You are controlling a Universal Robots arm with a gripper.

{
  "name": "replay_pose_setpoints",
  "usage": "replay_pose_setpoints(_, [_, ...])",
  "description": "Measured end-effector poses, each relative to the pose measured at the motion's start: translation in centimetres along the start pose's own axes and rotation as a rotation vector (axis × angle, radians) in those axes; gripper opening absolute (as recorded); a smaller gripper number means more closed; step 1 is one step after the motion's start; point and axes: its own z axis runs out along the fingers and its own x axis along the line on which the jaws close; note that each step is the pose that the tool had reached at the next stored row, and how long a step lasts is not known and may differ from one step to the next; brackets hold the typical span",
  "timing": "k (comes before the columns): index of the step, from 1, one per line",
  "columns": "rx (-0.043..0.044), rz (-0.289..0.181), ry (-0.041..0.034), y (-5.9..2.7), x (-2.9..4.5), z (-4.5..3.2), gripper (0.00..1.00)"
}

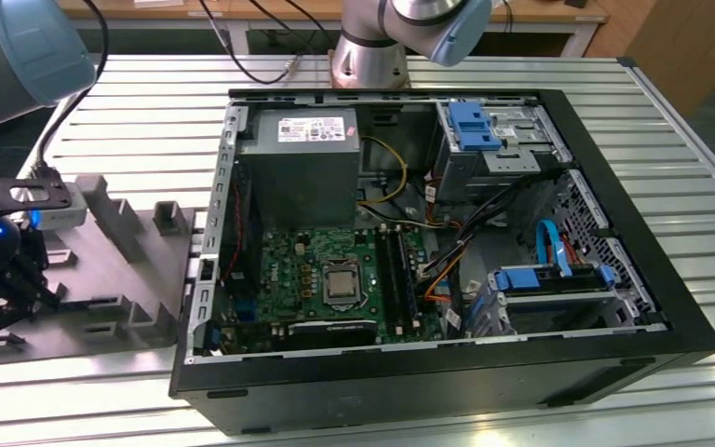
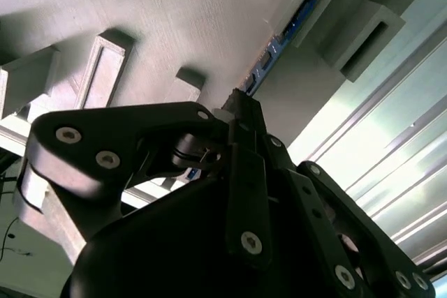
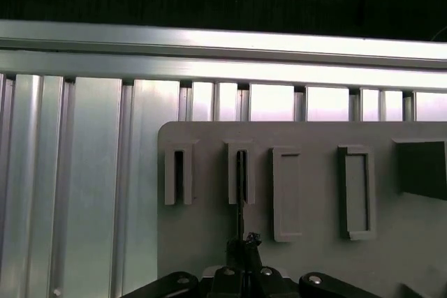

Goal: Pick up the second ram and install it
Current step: 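Pick up the second ram and move it above second insertion slot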

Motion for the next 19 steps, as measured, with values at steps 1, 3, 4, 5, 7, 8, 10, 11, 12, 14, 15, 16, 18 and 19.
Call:
replay_pose_setpoints(1, [0.0,0.0,0.0,0.0,0.0,0.0,0.12])
replay_pose_setpoints(3, [0.0,0.0,0.0001,0.0,0.0,0.0,0.12])
replay_pose_setpoints(4, [0.0,0.0,0.0001,0.0,0.0,0.0,0.12])
replay_pose_setpoints(5, [0.0,0.0,0.0001,0.0,0.0,0.0,0.12])
replay_pose_setpoints(7, [0.0003,0.004,-0.0002,0.0,0.01,0.01,0.12])
replay_pose_setpoints(8, [0.0007,0.015,-0.0005,0.0,0.01,0.01,0.12])
replay_pose_setpoints(10, [0.0017,0.037,-0.0013,0.0,0.01,0.02,0.12])
replay_pose_setpoints(11, [0.0017,0.037,-0.0014,0.0,0.01,0.02,0.12])
replay_pose_setpoints(12, [0.0018,0.037,-0.0014,0.0,0.01,0.02,0.12])
replay_pose_setpoints(14, [0.0019,0.038,-0.0014,0.0,0.01,0.03,0.12])
replay_pose_setpoints(15, [0.002,0.038,-0.0015,0.0,0.01,0.02,0.12])
replay_pose_setpoints(16, [0.0021,0.038,-0.0016,0.0,0.01,-0.03,0.12])
replay_pose_setpoints(18, [0.002,0.038,-0.0015,0.0,0.0,-0.15,0.12])
replay_pose_setpoints(19, [0.0021,0.038,-0.0016,0.0,0.0,-0.15,0.12])
